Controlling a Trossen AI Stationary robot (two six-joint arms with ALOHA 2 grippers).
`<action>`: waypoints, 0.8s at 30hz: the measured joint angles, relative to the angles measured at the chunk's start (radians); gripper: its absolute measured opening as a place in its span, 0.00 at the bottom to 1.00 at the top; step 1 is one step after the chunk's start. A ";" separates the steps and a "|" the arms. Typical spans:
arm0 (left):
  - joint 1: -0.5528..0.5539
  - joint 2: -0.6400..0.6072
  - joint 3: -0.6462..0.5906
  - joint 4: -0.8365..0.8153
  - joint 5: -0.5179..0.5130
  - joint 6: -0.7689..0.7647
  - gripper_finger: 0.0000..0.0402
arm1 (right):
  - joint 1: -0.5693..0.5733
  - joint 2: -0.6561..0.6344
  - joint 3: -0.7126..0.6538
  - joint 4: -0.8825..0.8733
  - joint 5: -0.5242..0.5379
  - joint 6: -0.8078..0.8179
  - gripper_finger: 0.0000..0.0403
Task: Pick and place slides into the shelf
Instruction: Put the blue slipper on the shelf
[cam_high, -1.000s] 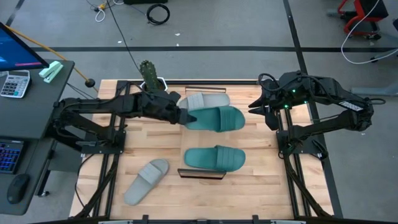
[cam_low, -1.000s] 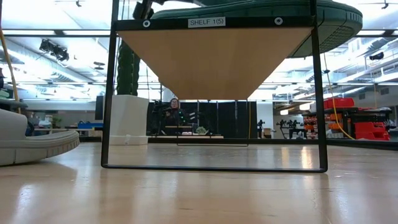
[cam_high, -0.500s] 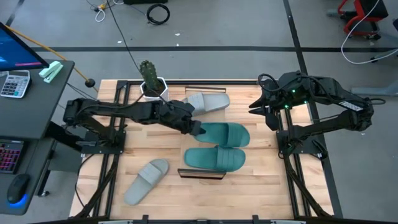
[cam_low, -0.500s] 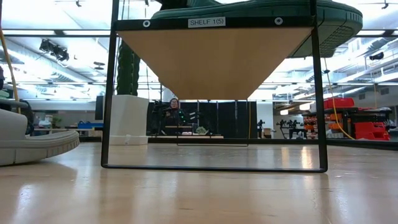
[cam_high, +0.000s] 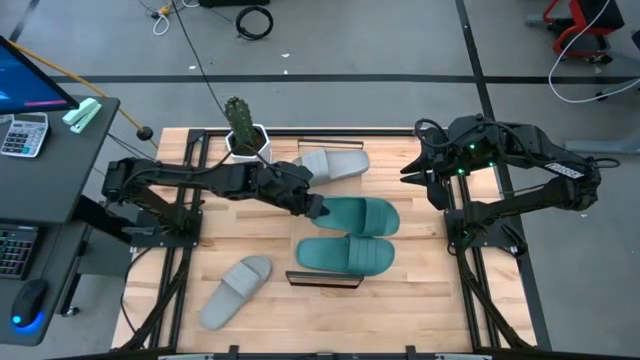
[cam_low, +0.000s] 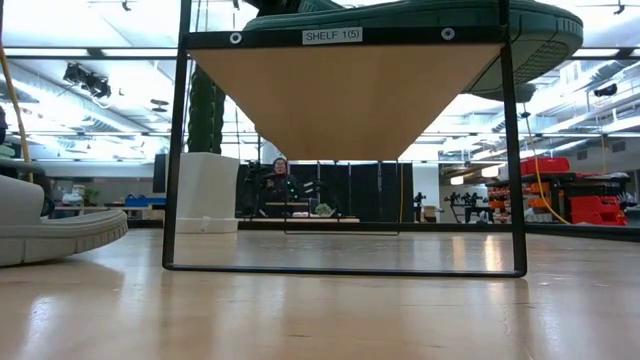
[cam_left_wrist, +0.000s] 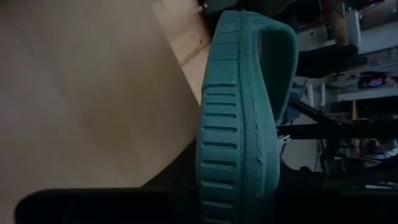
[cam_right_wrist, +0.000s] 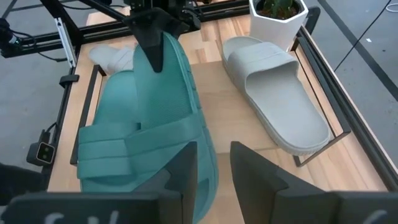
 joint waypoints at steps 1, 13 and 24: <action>0.000 0.000 0.000 -0.008 -0.001 0.003 0.21 | 0.000 0.000 0.000 0.000 0.000 0.000 0.25; 0.002 -0.008 0.000 -0.019 -0.010 0.030 0.21 | 0.000 0.000 0.000 0.000 0.000 0.000 0.25; 0.016 -0.043 0.000 -0.024 -0.010 0.058 0.20 | 0.000 0.000 0.000 0.001 0.000 0.000 0.25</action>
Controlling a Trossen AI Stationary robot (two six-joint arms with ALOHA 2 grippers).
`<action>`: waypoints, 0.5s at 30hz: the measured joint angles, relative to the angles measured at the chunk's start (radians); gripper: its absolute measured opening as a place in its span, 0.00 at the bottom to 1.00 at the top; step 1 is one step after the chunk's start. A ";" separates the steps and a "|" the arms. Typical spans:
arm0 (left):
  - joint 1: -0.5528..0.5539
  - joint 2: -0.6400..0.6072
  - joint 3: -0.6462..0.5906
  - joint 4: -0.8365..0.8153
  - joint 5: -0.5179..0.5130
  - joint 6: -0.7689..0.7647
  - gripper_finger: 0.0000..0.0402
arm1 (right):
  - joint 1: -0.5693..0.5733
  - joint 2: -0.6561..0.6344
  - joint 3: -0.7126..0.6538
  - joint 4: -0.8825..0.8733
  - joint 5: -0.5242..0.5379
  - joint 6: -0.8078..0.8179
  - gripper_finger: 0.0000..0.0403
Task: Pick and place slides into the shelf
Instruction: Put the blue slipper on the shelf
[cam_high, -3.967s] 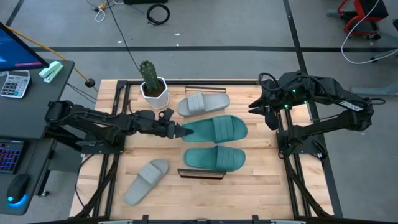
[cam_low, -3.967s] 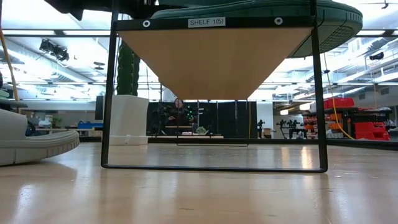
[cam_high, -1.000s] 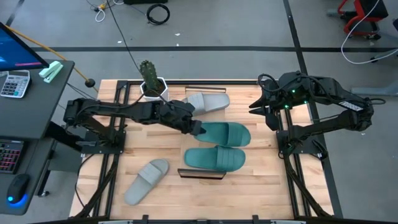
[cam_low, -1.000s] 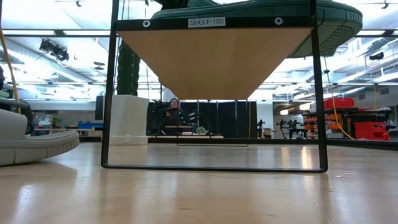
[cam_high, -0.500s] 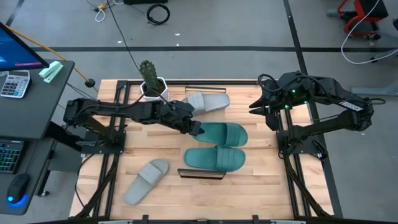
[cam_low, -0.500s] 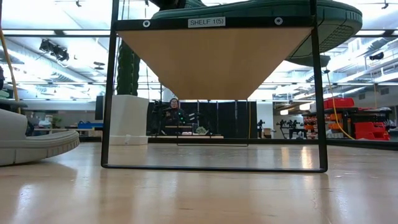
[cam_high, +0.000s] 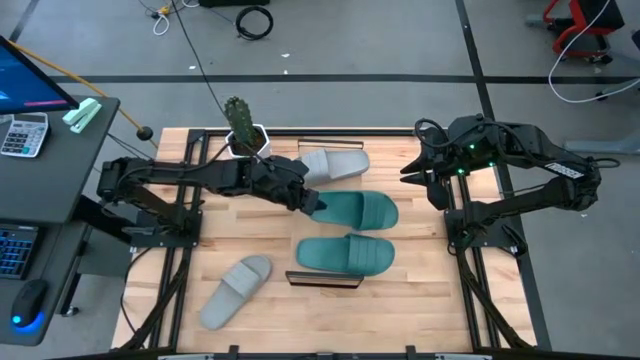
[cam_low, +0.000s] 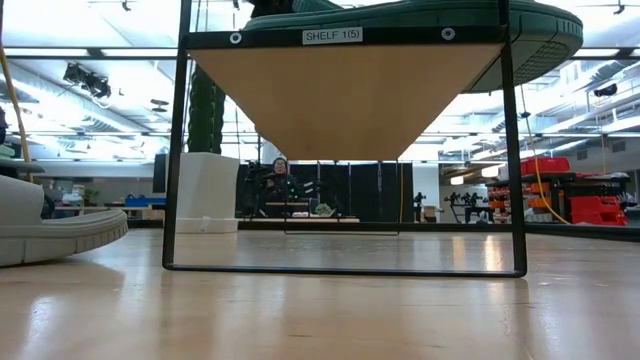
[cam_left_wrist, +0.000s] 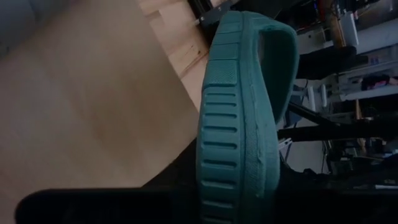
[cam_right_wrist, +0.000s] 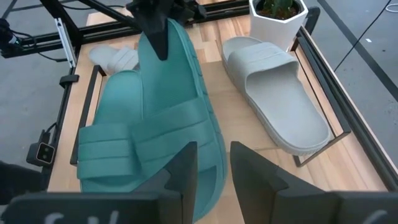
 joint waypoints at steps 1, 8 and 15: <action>0.000 0.000 0.000 -0.004 0.004 0.003 0.21 | 0.000 0.000 0.000 0.000 0.000 0.000 0.25; -0.001 0.002 0.000 -0.052 0.009 0.028 0.19 | 0.000 0.000 0.000 0.000 0.000 0.006 0.25; 0.000 0.002 0.000 -0.054 0.021 0.030 0.23 | 0.000 0.000 0.000 0.000 0.000 0.007 0.25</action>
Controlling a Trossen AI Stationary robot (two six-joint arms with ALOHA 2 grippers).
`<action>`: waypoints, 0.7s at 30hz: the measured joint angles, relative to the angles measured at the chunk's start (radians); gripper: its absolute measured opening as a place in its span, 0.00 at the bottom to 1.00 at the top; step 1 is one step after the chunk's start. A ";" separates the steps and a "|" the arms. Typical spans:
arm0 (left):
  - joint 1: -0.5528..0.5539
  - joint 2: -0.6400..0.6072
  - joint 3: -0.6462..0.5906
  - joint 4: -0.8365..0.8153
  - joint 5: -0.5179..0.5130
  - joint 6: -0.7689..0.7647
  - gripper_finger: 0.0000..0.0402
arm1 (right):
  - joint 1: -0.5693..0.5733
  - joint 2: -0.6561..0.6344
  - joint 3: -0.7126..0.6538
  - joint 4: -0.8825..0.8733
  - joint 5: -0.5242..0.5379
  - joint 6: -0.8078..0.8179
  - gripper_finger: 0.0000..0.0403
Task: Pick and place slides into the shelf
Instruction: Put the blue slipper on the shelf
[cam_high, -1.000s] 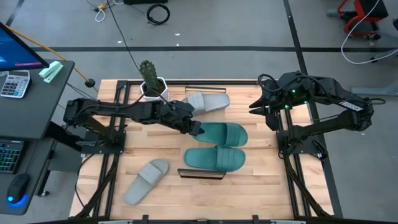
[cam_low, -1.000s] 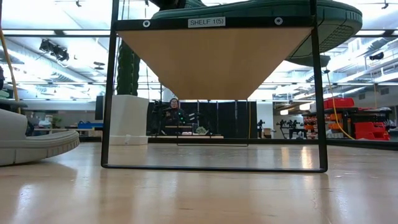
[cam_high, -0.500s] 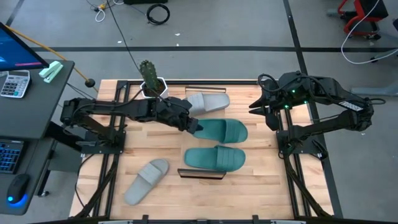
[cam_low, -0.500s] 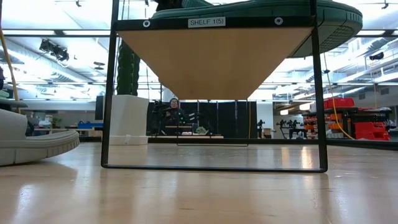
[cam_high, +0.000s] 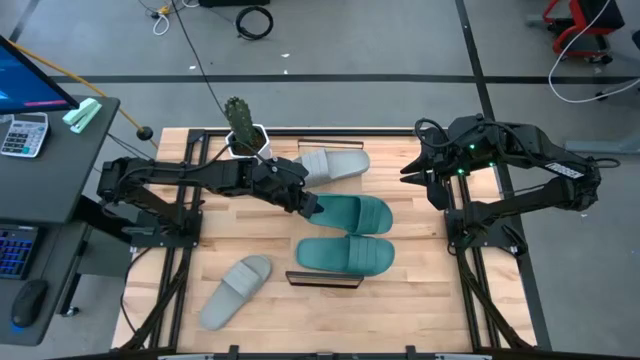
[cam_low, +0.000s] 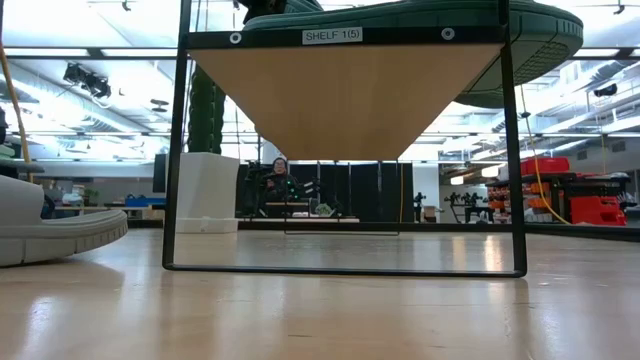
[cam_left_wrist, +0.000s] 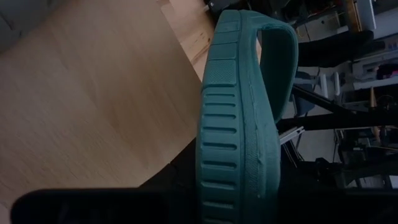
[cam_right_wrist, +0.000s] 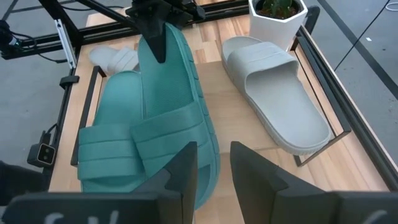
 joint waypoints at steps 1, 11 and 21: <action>0.000 0.000 0.000 -0.001 0.000 0.000 0.23 | 0.000 0.000 0.000 0.000 0.000 0.000 0.25; -0.001 0.004 0.000 -0.017 0.001 0.001 0.22 | 0.000 0.000 0.000 0.000 0.000 0.000 0.25; -0.001 0.004 -0.006 -0.022 0.002 0.002 0.19 | 0.000 0.000 0.000 0.000 0.000 0.001 0.25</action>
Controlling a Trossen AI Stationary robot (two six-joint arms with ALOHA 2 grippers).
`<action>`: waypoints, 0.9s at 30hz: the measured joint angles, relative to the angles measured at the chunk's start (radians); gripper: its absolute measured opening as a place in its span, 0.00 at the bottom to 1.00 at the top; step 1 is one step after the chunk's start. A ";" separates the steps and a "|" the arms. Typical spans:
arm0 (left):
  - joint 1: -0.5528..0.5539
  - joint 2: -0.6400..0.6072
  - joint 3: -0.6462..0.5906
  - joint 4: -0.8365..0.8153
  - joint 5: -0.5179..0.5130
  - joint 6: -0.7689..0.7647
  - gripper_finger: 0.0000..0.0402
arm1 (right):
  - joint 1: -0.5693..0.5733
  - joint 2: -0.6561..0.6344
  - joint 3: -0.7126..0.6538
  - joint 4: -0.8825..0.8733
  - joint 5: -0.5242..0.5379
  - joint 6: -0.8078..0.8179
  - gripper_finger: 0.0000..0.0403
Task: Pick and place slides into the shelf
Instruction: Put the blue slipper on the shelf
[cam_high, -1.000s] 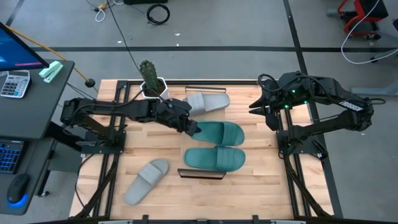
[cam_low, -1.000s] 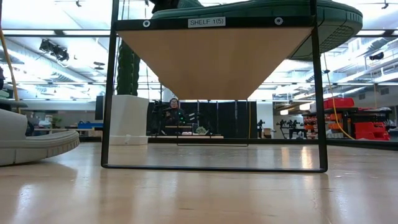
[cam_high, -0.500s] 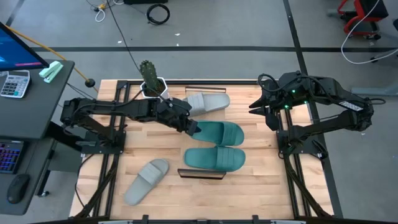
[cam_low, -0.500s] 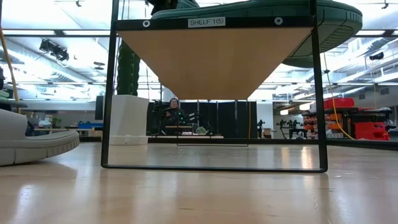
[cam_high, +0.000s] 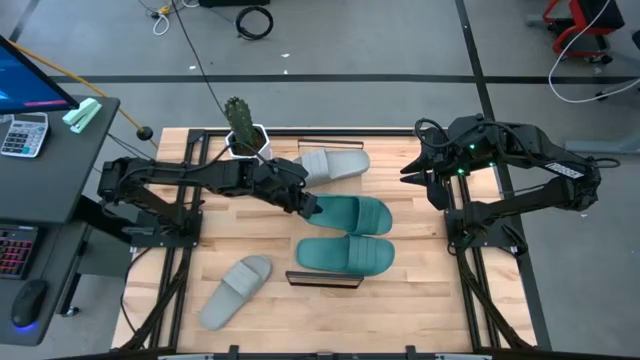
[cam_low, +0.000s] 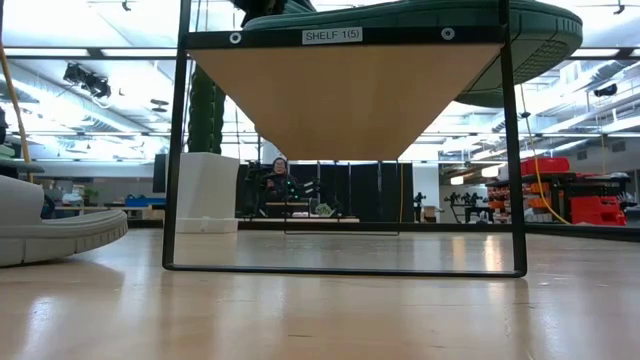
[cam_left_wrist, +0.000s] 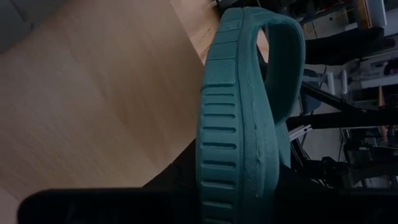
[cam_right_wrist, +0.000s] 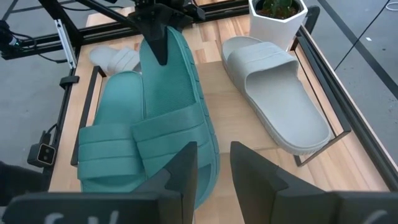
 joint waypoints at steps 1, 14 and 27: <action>0.000 0.000 0.000 -0.001 0.000 0.000 0.19 | 0.000 0.000 0.000 0.000 0.000 0.000 0.25; -0.021 0.000 -0.001 -0.057 -0.001 -0.001 0.24 | 0.000 0.000 0.000 0.000 0.000 0.000 0.25; -0.021 0.000 -0.001 -0.068 -0.001 0.000 0.24 | 0.000 0.000 0.000 0.000 0.000 0.000 0.25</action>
